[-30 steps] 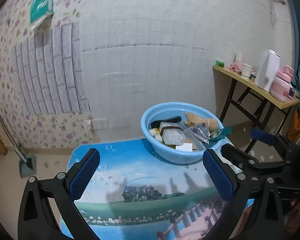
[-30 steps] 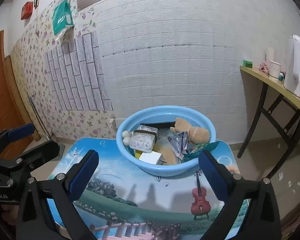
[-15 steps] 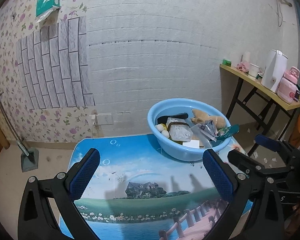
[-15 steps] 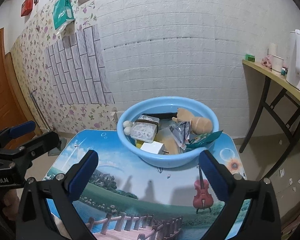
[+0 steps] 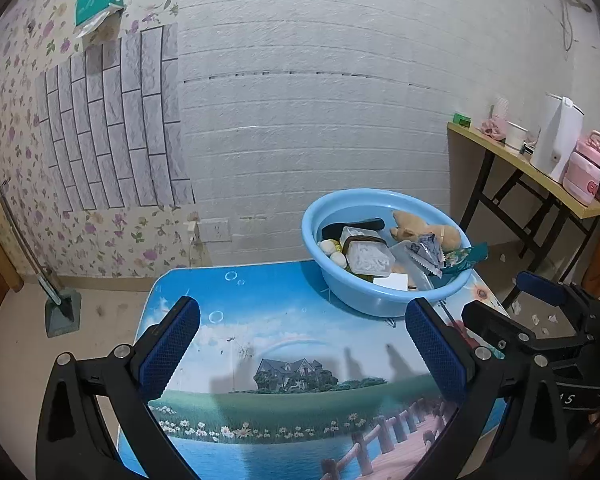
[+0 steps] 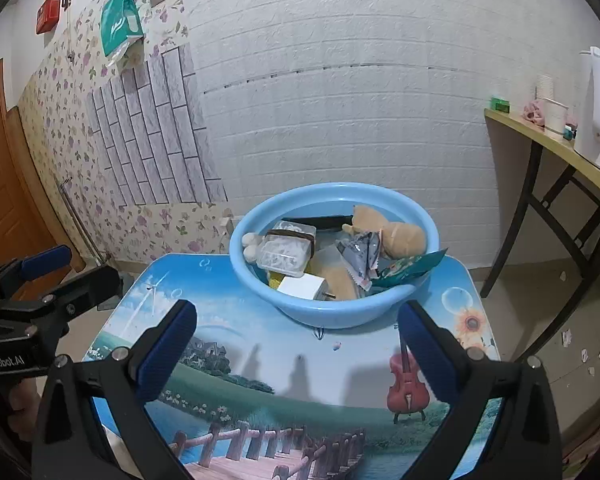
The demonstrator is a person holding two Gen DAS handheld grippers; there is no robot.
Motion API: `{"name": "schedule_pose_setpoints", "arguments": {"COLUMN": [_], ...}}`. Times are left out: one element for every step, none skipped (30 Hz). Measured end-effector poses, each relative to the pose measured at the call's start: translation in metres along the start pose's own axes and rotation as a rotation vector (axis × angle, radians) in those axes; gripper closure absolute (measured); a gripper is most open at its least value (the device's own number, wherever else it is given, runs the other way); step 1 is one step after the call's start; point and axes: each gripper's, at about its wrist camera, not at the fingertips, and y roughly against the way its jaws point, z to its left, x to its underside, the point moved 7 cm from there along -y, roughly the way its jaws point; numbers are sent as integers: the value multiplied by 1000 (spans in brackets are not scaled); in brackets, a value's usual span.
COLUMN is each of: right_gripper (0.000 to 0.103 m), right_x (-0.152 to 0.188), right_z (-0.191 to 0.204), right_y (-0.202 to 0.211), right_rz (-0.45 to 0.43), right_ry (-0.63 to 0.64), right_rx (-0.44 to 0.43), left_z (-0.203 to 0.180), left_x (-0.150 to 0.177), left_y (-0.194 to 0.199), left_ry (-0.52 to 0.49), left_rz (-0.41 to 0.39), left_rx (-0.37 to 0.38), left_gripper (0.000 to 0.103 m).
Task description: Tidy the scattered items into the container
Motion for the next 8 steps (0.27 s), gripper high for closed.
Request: {"name": "schedule_pose_setpoints", "arguments": {"right_gripper": [0, 0, 0, 0, 0, 0, 0, 0], "right_x": [0, 1, 1, 1, 1, 1, 1, 1], "right_z": [0, 0, 0, 1, 1, 1, 1, 1], "right_y": [0, 0, 0, 0, 1, 1, 1, 1], "right_rz": [1, 2, 3, 4, 4, 4, 4, 5], "right_ry": [0, 0, 1, 4, 6, 7, 6, 6], "right_rx": [-1, -3, -5, -8, -8, -8, -8, -8], "left_z": [1, 1, 1, 1, 1, 1, 0, 0], "left_x": [1, 1, 2, 1, 2, 2, 2, 2], "left_y": [0, -1, 0, 0, 0, 1, 2, 2], "left_ry": [5, 8, 8, 5, 0, -4, -8, -9], "left_rz": [4, 7, 6, 3, 0, -2, -1, 2], "left_rx": [2, 5, 4, 0, -4, -7, -7, -4], "left_gripper": [0, 0, 0, 0, 0, 0, 0, 0]}}
